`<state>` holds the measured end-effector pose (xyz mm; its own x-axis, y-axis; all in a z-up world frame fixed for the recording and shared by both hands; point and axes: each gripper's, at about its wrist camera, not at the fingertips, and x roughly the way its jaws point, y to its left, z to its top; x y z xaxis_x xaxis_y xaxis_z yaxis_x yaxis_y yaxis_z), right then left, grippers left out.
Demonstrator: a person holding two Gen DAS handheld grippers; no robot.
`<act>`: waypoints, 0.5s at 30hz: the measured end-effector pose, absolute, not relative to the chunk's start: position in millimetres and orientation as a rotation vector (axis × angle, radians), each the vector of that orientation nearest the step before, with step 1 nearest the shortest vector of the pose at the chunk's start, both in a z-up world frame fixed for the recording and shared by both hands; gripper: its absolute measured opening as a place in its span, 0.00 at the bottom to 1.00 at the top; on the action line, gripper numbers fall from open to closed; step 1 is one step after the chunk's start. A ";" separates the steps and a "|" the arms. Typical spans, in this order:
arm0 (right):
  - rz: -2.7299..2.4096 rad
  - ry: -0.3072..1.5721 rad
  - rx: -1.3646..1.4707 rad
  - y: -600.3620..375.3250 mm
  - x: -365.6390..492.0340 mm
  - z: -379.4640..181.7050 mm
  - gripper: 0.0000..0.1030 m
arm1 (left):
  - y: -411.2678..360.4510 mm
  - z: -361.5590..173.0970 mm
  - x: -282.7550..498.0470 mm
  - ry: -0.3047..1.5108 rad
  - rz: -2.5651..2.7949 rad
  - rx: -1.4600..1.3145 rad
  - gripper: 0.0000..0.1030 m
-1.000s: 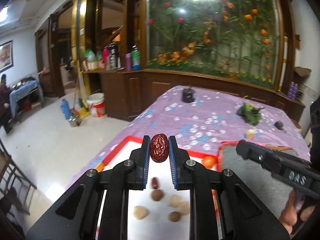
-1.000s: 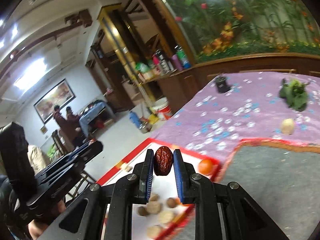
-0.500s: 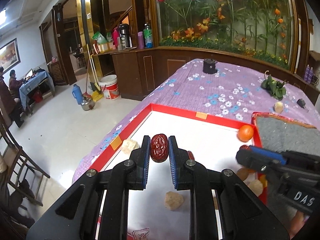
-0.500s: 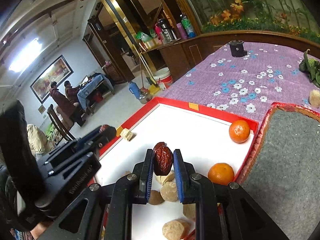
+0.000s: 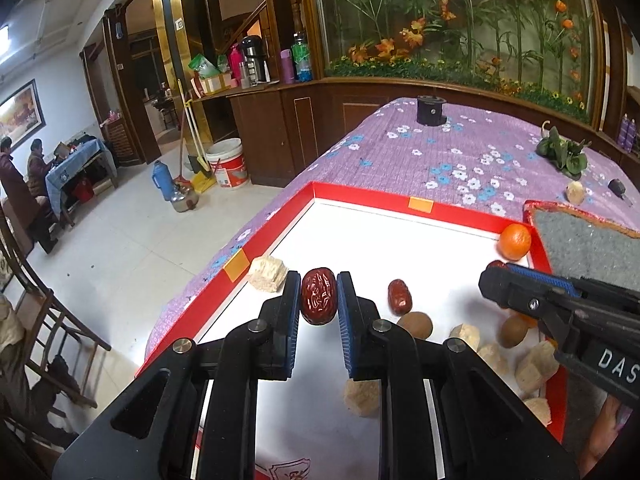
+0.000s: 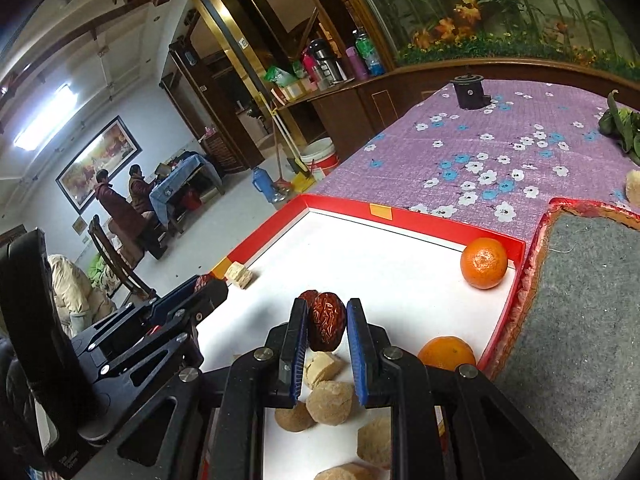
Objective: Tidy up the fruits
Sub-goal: 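Open both tools to drop the red dates into the tray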
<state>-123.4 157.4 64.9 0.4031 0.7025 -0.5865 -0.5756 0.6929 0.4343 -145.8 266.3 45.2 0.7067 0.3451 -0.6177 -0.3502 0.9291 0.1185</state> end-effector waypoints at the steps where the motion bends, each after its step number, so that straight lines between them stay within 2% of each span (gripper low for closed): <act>1: 0.809 0.825 0.175 157.7 -122.0 63.7 0.18 | 266.3 44.0 -145.6 0.688 0.386 -0.005 0.17; 10: 0.790 0.882 0.193 156.9 -105.1 58.8 0.18 | 263.2 42.9 -141.9 0.694 0.420 0.032 0.17; 11: 0.791 0.890 0.204 154.2 -103.8 59.5 0.22 | 261.4 44.2 -142.5 0.693 0.430 0.043 0.17; 12: 0.787 0.891 0.214 151.1 -103.0 61.3 0.33 | 259.6 45.3 -141.5 0.696 0.431 0.049 0.18; 13: 0.790 0.886 0.227 147.0 -102.9 63.2 0.38 | 257.4 47.5 -142.0 0.696 0.434 0.055 0.22; 14: 0.797 0.874 0.244 142.5 -103.8 66.3 0.44 | 255.2 50.2 -143.5 0.688 0.438 0.058 0.31; 15: 0.797 0.858 0.260 137.5 -104.8 70.1 0.44 | 252.5 53.5 -145.7 0.674 0.446 0.060 0.38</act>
<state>-104.8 137.5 70.1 0.3924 0.7183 -0.5745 -0.5203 0.6884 0.5053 -145.7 252.5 53.5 0.6913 0.4178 -0.5895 -0.3793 0.9043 0.1961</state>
